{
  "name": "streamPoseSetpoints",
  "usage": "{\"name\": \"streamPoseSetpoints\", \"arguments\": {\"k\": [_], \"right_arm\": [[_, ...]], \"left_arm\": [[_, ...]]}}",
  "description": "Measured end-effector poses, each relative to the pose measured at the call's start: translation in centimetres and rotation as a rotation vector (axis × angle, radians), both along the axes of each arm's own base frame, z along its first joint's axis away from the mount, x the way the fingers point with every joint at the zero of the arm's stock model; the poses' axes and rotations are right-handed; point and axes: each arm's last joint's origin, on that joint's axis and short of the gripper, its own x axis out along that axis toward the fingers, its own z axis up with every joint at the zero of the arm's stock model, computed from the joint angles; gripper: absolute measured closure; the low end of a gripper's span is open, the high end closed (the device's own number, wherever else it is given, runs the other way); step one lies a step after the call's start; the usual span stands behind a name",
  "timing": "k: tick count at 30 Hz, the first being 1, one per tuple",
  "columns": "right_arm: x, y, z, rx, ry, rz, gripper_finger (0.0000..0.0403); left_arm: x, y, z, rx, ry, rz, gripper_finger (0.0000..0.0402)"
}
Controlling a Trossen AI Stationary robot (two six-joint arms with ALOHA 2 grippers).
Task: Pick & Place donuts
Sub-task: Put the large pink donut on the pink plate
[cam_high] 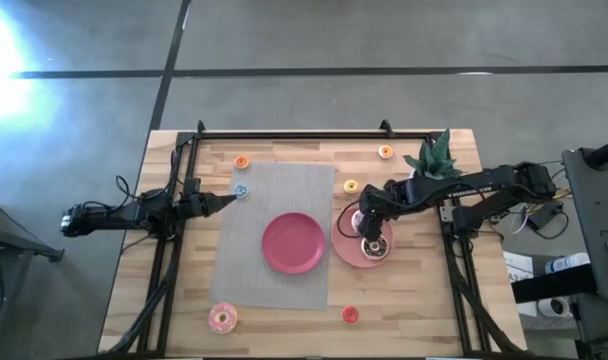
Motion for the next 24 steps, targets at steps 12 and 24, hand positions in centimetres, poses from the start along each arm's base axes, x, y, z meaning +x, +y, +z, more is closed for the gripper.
{"name": "streamPoseSetpoints", "arguments": {"k": [12,24], "right_arm": [[0.9,0.4,1.7,-0.024,-0.069,0.001,0.0186],[0.9,1.4,1.7,0.017,-0.092,-0.048,0.0186]], "left_arm": [[2.0,-2.4,7.3,0.205,0.534,-0.432,0.0356],[3.8,-12.4,4.7,0.356,1.033,-0.953,0.0357]]}}
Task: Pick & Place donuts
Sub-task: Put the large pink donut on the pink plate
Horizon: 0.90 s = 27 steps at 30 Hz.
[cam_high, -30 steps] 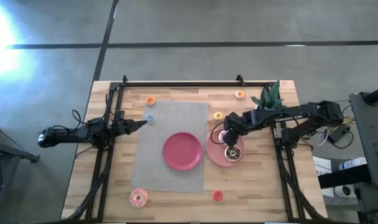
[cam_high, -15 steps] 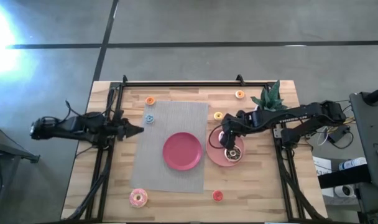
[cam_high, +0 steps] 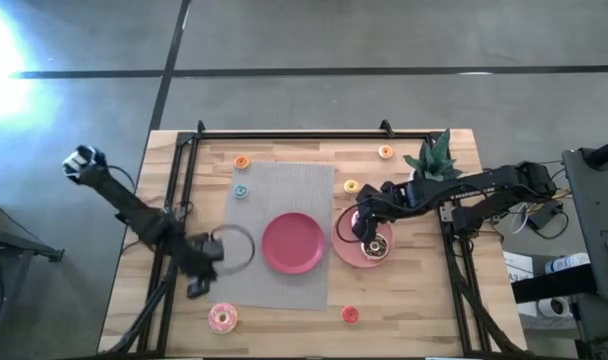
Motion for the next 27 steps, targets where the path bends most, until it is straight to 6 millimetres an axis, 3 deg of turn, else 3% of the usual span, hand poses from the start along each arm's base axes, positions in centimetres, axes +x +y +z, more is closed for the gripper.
{"name": "streamPoseSetpoints", "arguments": {"k": [5,13,27], "right_arm": [[-0.1,0.1,-0.1,-0.003,0.003,0.003,0.0186],[-0.1,0.1,-0.1,-0.003,0.003,0.002,0.0186],[-0.1,0.1,-0.2,0.004,0.003,-0.002,0.0186]], "left_arm": [[-0.5,-3.3,-2.1,-0.013,0.072,0.005,0.0320],[0.5,-5.7,-4.5,-0.020,0.105,0.026,0.0214],[2.0,-7.7,-7.2,0.036,0.118,0.019,0.0211]]}}
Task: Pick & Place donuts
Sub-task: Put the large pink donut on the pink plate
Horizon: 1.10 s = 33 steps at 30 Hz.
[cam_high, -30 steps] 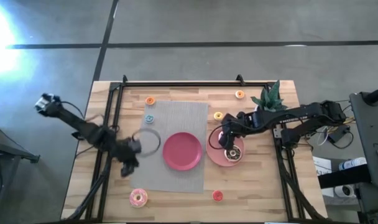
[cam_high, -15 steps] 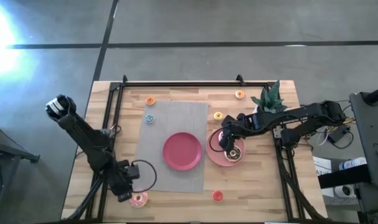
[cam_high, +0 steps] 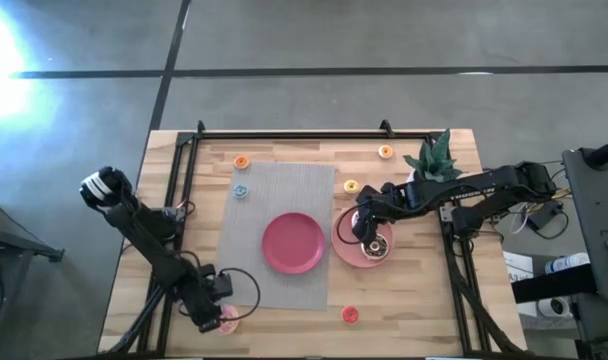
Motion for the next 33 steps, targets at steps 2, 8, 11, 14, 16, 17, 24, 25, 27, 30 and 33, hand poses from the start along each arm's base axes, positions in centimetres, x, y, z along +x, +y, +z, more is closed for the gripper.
{"name": "streamPoseSetpoints", "arguments": {"k": [2,8,11,14,16,17,24,25,27,30,33], "right_arm": [[0.0,0.0,0.0,0.000,0.001,-0.001,0.0186],[0.0,0.0,0.0,0.007,0.003,-0.007,0.0186],[0.0,0.0,0.0,0.015,-0.001,-0.025,0.0186],[0.0,0.0,0.0,0.023,-0.004,-0.038,0.0186],[0.0,0.0,0.0,0.023,-0.004,-0.038,0.0186],[0.0,0.0,0.0,0.022,-0.003,-0.037,0.0186],[-0.1,0.0,-0.1,-0.011,0.017,0.032,0.0186],[-0.1,0.0,-0.1,-0.014,0.018,0.040,0.0186],[-0.1,0.0,-0.1,-0.023,0.023,0.059,0.0186],[-0.2,0.0,-0.3,-0.039,0.032,0.077,0.0186],[-0.2,-0.1,-0.5,-0.068,0.035,0.091,0.0186]], "left_arm": [[0.1,-0.2,-0.1,-0.009,-0.005,0.003,0.0218],[0.2,-0.3,1.2,-0.075,-0.049,0.029,0.0239],[0.3,-0.4,2.1,-0.111,-0.102,0.030,0.0241],[0.4,-0.5,2.0,-0.112,-0.107,0.024,0.0241],[0.3,-0.5,1.7,-0.094,-0.090,0.028,0.0241],[0.3,-0.4,1.5,-0.085,-0.078,0.038,0.0241],[0.5,-0.5,1.7,-0.081,-0.049,0.091,0.0241],[0.6,-0.5,2.0,-0.082,-0.047,0.095,0.0241],[0.7,-0.8,2.8,-0.086,-0.049,0.096,0.0241],[1.0,-1.1,4.0,-0.078,-0.046,0.092,0.0241],[1.0,-1.1,4.4,-0.058,-0.033,0.087,0.0241]]}}
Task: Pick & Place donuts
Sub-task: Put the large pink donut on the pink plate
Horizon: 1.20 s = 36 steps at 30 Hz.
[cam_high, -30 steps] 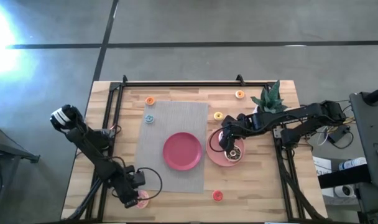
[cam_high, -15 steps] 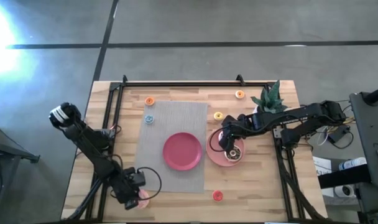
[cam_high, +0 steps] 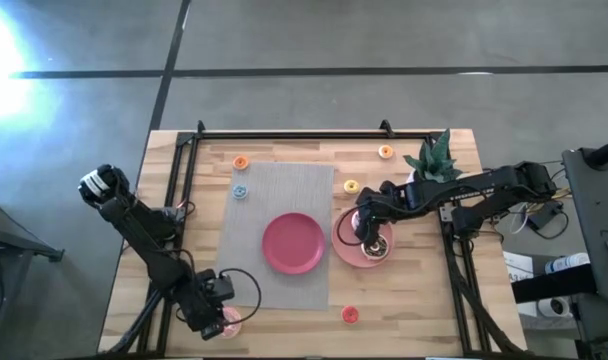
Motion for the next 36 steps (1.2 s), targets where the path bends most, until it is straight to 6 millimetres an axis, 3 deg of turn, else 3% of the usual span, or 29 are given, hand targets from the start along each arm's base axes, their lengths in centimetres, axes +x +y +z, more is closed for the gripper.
{"name": "streamPoseSetpoints", "arguments": {"k": [12,28,32,36], "right_arm": [[0.1,-0.3,-0.1,-0.036,-0.006,0.000,0.0186],[0.0,-0.2,-0.1,-0.035,-0.005,-0.001,0.0186],[0.0,-0.2,-0.1,-0.035,-0.007,0.000,0.0187],[-0.3,0.0,0.6,-0.035,-0.040,0.012,0.0187]], "left_arm": [[0.0,0.0,-1.1,0.017,0.053,0.032,0.0240],[1.7,-2.2,-3.9,0.068,0.120,0.042,0.0243],[2.2,-2.8,-4.1,0.084,0.120,0.024,0.0271],[2.5,-3.2,-3.9,0.083,0.103,-0.003,0.0336]]}}
